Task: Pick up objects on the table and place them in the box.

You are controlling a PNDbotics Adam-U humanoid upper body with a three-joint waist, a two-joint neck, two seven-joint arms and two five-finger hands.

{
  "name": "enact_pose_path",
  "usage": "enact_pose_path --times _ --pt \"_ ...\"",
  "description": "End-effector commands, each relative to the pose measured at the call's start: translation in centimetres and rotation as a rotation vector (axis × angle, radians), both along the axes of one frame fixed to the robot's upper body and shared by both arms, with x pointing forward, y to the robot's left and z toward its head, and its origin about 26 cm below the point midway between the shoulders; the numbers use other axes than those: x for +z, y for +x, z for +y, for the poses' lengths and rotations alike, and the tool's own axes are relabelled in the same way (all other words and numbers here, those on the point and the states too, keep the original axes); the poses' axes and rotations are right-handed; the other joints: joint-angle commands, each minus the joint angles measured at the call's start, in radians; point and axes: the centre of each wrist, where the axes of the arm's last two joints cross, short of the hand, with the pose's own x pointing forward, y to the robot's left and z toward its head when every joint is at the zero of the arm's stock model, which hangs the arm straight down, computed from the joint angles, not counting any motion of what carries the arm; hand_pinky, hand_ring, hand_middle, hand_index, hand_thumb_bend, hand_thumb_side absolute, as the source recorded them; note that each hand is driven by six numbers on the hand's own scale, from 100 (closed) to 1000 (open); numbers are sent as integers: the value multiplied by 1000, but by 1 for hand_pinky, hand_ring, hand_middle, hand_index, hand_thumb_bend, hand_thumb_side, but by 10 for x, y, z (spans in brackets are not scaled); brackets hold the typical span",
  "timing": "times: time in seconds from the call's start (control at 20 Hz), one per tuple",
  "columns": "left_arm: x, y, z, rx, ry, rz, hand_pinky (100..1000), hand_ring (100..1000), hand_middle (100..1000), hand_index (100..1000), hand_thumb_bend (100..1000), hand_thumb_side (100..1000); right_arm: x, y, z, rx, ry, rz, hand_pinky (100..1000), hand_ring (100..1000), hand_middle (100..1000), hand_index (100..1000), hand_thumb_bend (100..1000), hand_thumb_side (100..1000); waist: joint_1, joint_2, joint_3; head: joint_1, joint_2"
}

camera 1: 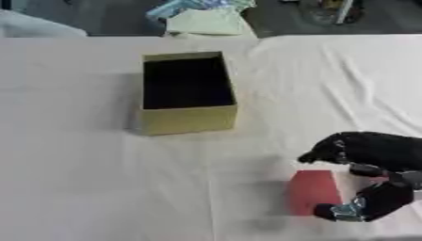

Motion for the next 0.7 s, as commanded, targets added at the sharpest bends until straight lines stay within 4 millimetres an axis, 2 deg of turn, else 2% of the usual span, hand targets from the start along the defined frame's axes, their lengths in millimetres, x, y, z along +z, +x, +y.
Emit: enact_pose_path --times 0.05,0.35,0.7 --pt "11 0 0 -7 24 -29 672 687 676 795 426 835 6 0 -2 -9 -26 -21 900 885 772 955 480 1000 3 -7 1 -4 5" --pt "11 0 -1 -10 24 -31 672 687 676 793 425 836 5 -1 -1 -10 -51 -9 894 868 739 948 477 1000 5 -4 6 -7 5" --pt "12 0 -1 -13 23 -35 672 687 676 792 425 836 4 -1 -1 -38 -80 -1 878 829 614 918 451 1000 8 1 15 -11 5"
